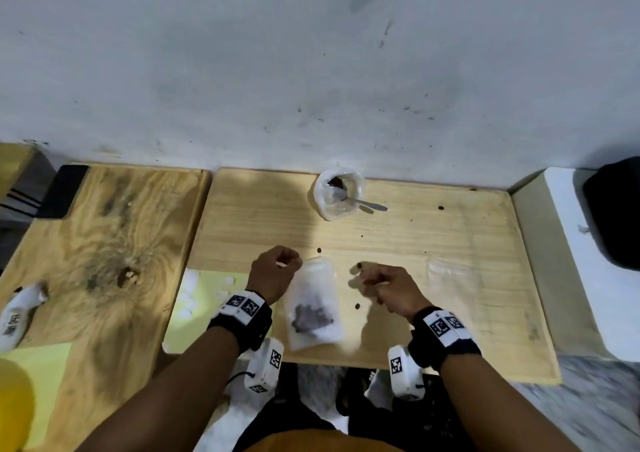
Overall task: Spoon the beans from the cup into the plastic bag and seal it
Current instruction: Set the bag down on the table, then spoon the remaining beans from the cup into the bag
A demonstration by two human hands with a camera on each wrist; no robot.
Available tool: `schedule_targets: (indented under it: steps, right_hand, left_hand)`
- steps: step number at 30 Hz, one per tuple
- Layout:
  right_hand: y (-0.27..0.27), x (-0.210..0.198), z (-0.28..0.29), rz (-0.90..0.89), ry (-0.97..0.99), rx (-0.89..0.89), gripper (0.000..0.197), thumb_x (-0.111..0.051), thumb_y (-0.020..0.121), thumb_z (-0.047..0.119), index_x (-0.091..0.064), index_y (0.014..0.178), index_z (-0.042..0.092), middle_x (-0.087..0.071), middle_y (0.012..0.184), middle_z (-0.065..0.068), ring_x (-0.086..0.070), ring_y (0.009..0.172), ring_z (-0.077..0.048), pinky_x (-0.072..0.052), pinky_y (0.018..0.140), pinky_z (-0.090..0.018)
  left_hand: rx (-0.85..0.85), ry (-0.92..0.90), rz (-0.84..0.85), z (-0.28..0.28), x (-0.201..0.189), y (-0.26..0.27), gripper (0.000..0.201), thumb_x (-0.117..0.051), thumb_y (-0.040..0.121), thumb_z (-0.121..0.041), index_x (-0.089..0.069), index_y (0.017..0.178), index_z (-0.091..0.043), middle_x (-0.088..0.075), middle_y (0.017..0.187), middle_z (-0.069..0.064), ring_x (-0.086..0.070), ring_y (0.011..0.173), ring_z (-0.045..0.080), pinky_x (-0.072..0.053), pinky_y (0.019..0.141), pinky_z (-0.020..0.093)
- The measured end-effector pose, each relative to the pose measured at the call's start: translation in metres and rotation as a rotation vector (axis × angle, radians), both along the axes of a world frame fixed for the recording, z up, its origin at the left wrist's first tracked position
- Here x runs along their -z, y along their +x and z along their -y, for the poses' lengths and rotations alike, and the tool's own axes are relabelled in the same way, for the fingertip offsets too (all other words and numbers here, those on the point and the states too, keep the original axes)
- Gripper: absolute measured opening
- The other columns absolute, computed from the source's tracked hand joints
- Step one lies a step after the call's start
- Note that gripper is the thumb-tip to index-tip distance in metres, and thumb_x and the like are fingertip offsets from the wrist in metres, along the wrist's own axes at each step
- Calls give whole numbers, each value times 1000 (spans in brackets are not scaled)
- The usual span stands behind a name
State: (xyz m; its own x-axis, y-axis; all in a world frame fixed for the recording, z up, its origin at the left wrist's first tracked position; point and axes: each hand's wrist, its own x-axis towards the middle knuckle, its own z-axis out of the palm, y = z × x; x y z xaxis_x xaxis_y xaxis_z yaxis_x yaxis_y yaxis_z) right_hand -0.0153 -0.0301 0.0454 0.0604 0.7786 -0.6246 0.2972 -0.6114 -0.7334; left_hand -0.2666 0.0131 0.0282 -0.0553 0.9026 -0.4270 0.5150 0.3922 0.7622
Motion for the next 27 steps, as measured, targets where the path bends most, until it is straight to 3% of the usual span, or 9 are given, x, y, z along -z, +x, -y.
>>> schedule_targets:
  steps: [3,6,9,11,13,15,17,22,27]
  right_hand:
    - [40,-4,10,66,5,101,20,-68,83,-5,-74,85,14,-72,87,3,-57,53,3,-38,43,-11]
    - [86,8,22,180,26,242,26,-74,77,1,-71,75,28,-74,90,3,-68,83,-15,-50,67,-21]
    - [122,17,38,316,-21,300,29,-80,75,15,-69,97,30,-70,105,1,-66,98,-21,-49,81,-28]
    - [141,23,46,421,-66,304,54,-81,76,26,-60,125,23,-62,123,-6,-61,106,-24,-48,84,-31]
    - [153,30,52,496,-119,260,80,-82,74,41,-46,141,18,-50,137,-10,-58,117,-31,-51,92,-39]
    - [158,37,56,551,-182,182,90,-80,72,54,-41,144,18,-42,139,-11,-55,120,-35,-51,93,-43]
    - [158,41,58,613,-202,90,83,-76,72,60,-43,136,19,-41,134,-10,-57,114,-35,-50,87,-41]
    - [156,50,58,616,-172,107,67,-75,76,44,-46,129,17,-40,134,-8,-60,107,-34,-52,85,-39]
    - [160,56,58,556,-153,170,72,-76,73,36,-43,135,20,-38,137,-5,-58,112,-32,-51,88,-40]
  left_hand:
    - [100,-12,62,0,-5,42,5,-71,85,-25,-66,83,-25,-69,87,-4,-64,82,17,-48,79,28]
    - [202,-106,172,4,-3,91,12,-73,81,-26,-64,74,-26,-70,87,0,-67,82,22,-52,75,32]
    - [282,-308,265,8,1,143,9,-67,88,-16,-64,80,-19,-64,85,4,-63,69,20,-43,60,26]
    - [274,-511,362,11,1,177,11,-60,93,-11,-62,83,-16,-57,83,5,-54,63,22,-35,58,25]
    - [234,-612,395,13,4,204,9,-59,94,-13,-60,85,-15,-52,84,5,-47,64,22,-33,58,26]
    - [211,-575,337,15,11,229,7,-65,90,-20,-61,94,-16,-56,93,6,-53,72,23,-42,61,26]
    - [192,-521,277,17,17,249,16,-68,88,-25,-61,101,-18,-59,103,4,-56,89,23,-48,66,30]
    - [111,-477,278,19,28,273,17,-68,87,-27,-63,101,-20,-60,107,2,-56,97,22,-47,67,29]
    - [28,-518,348,19,33,278,10,-67,88,-17,-64,97,-20,-60,102,3,-54,93,22,-46,68,30]
